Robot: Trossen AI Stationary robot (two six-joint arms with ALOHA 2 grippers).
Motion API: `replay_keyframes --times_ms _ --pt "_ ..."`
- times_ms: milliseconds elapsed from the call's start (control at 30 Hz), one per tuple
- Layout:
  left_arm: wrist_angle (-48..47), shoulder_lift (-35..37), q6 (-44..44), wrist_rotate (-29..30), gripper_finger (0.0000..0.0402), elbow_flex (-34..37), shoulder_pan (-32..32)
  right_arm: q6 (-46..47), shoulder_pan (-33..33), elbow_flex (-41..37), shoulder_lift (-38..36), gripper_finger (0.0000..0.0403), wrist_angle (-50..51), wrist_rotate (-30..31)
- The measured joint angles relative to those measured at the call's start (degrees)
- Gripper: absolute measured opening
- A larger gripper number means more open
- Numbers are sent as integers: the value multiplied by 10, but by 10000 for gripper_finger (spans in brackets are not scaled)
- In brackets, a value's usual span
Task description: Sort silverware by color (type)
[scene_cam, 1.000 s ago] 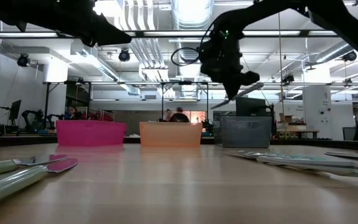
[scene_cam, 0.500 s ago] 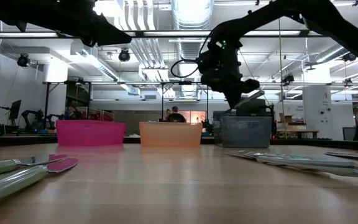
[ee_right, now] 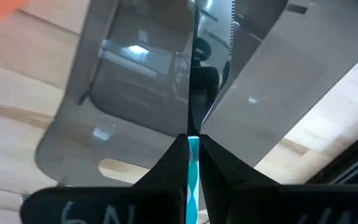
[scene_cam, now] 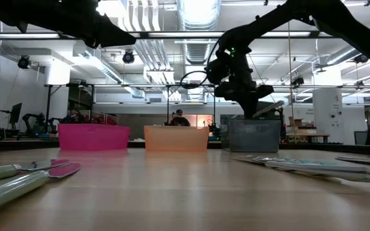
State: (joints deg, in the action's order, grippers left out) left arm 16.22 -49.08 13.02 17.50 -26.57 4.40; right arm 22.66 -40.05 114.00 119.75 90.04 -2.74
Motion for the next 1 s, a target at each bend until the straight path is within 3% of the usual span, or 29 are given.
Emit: replay_keyframes --times_ms 200,1000 --pt "0 0 0 0 76 0 0 -11 0 -16 0 13 -1 27" --pt "1 0 0 0 76 0 0 -17 14 -55 -1 13 -51 28"
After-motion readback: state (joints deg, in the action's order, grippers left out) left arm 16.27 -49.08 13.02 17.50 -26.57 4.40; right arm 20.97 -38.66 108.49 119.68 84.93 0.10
